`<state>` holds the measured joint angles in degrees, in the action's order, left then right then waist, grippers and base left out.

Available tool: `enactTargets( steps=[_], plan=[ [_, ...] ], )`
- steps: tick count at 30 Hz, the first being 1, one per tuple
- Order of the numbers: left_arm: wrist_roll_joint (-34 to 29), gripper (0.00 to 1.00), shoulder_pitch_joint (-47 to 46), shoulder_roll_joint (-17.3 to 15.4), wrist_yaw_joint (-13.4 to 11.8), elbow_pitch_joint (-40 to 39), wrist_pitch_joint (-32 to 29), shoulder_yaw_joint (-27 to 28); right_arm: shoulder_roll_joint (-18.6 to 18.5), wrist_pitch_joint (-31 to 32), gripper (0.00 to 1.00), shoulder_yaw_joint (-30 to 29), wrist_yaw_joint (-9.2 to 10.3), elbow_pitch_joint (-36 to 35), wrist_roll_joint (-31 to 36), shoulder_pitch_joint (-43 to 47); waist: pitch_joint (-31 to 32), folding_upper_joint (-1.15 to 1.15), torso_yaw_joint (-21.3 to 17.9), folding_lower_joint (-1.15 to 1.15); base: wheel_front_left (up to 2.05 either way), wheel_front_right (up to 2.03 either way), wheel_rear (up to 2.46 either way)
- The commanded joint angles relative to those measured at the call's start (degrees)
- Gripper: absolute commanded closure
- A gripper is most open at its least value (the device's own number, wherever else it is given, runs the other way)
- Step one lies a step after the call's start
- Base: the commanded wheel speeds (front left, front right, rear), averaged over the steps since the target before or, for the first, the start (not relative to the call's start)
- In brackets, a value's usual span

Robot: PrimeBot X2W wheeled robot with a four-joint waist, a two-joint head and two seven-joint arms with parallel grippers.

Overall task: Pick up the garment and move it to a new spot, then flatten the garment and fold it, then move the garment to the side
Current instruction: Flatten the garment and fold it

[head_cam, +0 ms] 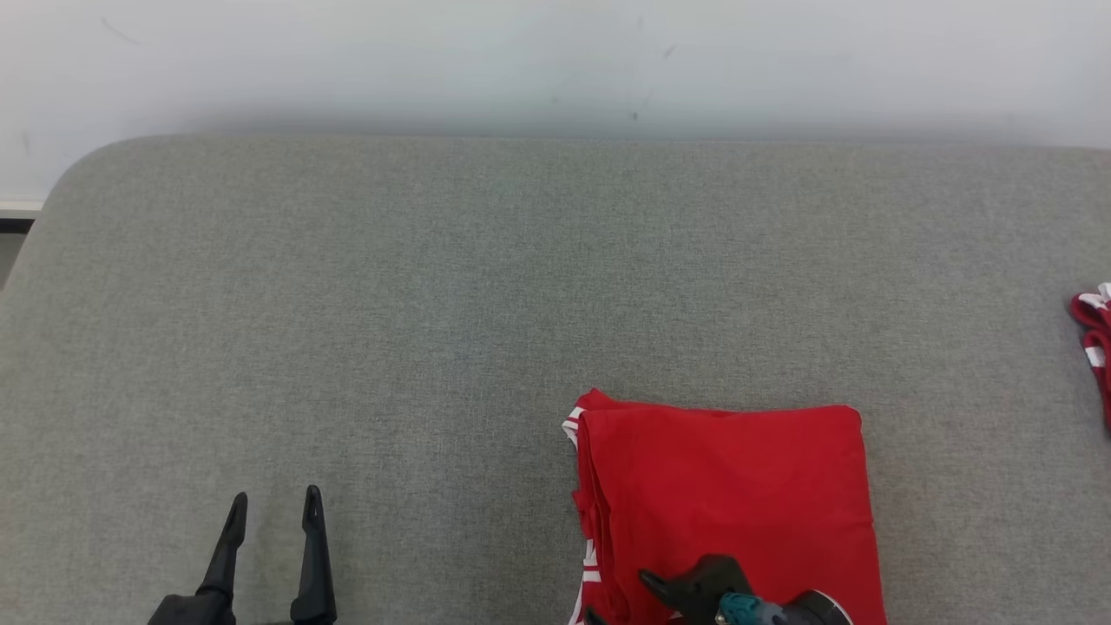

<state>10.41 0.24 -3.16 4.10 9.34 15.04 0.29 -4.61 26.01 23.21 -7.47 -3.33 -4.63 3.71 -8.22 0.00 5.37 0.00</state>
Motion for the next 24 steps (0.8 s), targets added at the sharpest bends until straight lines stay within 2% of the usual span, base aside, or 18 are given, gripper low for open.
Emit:
enactTargets(
  steps=[1, 5, 6, 8, 9, 14, 22, 23, 24],
  plan=[
    [0.1, 0.0, -0.4, 0.1, 0.2, 0.1, 0.2, 0.1, 0.3, 0.0, 0.0, -0.1, 0.0, 0.2, 0.7, 0.3, -0.1, 0.0, 0.2, 0.0, 0.0, 0.0, 0.0],
    [0.1, 0.0, -0.4, 0.1, 0.3, 0.1, 0.2, 0.3, 0.6, 0.6, 0.0, -0.6, 0.0, 1.8, 2.5, 0.2, -0.3, 0.0, 0.5, 0.0, 0.0, 0.0, 0.0],
    [0.1, 0.0, -0.4, 0.1, 0.4, 0.1, 0.2, 0.3, 0.8, 0.6, 0.05, -0.6, 0.0, 2.0, 2.8, 0.0, -0.4, 0.0, 0.6, 0.0, 0.0, 0.0, 0.0],
    [0.1, 0.0, -0.5, 0.2, 0.4, 0.0, 0.2, 0.4, 0.9, 1.2, 0.63, -0.7, 0.0, 2.4, 3.2, -0.2, -0.5, 0.0, 0.6, 0.0, 0.0, 0.0, 0.0],
    [0.1, 0.0, -0.6, 0.2, 0.5, 0.0, 0.2, 0.4, 1.0, 1.3, 1.0, -0.6, 0.0, 2.6, 3.4, -0.5, -0.6, 0.0, 0.6, 0.0, 0.0, 0.0, 0.0],
    [0.2, 0.0, -1.0, 0.2, 0.7, 0.3, 0.2, 0.4, 1.4, 2.0, 1.0, 0.7, 0.0, 3.6, 3.4, -1.5, -0.9, 0.0, 0.7, 0.0, 0.0, 0.0, 0.0],
    [0.2, 0.0, -1.7, 0.3, 0.8, 1.0, 0.2, 0.5, 1.5, 1.7, 1.0, 5.0, 0.0, 4.5, -0.4, -3.5, -1.1, 0.0, 0.7, 0.0, 0.0, 0.0, 0.0],
    [0.2, 0.0, -1.7, 0.3, 0.8, 1.0, 0.2, 0.5, 1.6, 1.6, 0.96, 5.3, 0.0, 4.7, -0.9, -3.8, -1.2, 0.0, 0.7, 0.0, 0.0, 0.0, 0.0],
    [0.2, 0.0, -1.8, 0.3, 0.9, 1.1, 0.2, 0.5, 1.6, 1.4, 0.51, 5.2, 0.0, 4.9, -1.6, -3.8, -1.2, 0.0, 0.7, 0.0, 0.0, 0.0, 0.0]
  ],
)
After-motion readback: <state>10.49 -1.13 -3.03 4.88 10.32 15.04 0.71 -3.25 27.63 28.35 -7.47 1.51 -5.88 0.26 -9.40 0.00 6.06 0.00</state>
